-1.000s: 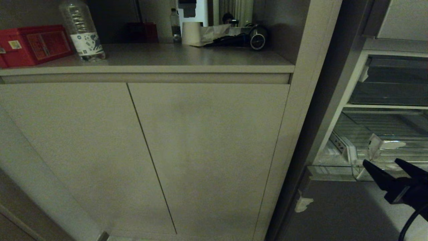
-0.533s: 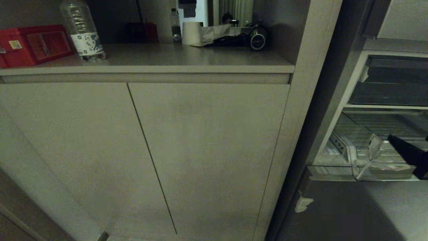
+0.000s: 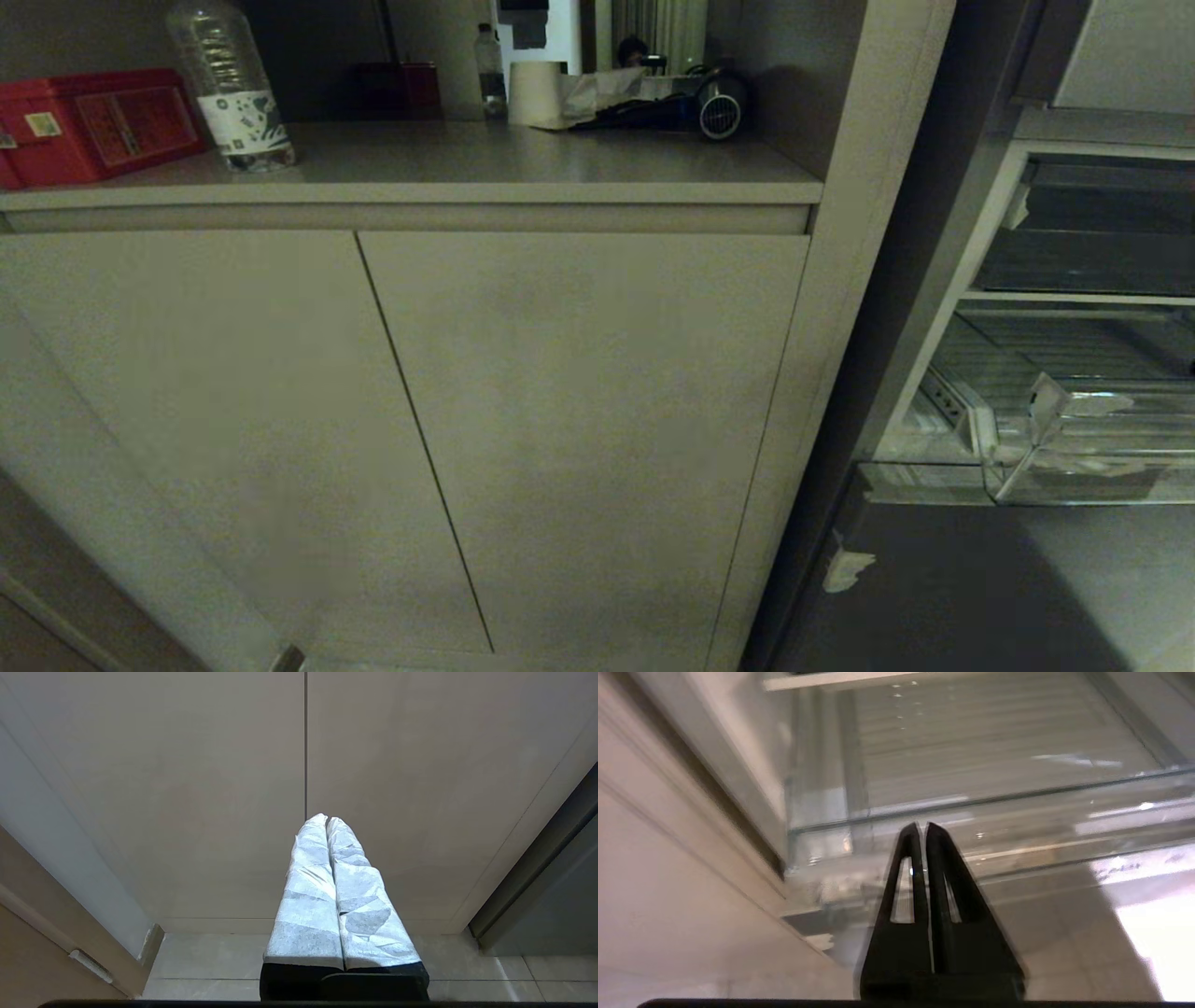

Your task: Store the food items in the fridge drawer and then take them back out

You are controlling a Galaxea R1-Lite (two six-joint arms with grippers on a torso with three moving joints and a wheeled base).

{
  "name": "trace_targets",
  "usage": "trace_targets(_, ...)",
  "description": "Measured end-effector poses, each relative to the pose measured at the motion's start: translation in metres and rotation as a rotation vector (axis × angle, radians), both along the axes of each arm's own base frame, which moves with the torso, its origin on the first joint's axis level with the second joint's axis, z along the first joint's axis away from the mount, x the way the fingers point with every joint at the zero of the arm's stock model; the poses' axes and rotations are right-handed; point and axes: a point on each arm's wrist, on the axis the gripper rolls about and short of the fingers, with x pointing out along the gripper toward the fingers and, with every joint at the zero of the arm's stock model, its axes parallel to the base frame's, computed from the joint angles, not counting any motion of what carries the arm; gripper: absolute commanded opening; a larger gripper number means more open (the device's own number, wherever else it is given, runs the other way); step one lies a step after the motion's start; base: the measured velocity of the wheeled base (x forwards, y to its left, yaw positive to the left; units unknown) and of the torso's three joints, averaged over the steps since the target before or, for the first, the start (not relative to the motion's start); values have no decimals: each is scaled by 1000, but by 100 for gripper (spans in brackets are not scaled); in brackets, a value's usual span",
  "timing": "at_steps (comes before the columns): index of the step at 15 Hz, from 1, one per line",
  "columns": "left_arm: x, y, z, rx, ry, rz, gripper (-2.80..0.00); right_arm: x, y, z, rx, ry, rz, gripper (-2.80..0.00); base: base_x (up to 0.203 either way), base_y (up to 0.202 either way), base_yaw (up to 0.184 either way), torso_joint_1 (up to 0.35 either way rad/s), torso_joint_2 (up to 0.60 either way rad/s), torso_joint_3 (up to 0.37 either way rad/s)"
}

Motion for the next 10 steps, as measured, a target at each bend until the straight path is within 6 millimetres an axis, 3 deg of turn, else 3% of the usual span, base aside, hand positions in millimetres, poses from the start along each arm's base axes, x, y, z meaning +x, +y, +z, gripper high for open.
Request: trace_targets(10, 0, 0, 0, 0, 0, 0, -280, 64, -22, -14, 22, -2, -17, -280, 0, 0, 0, 0, 0, 0)
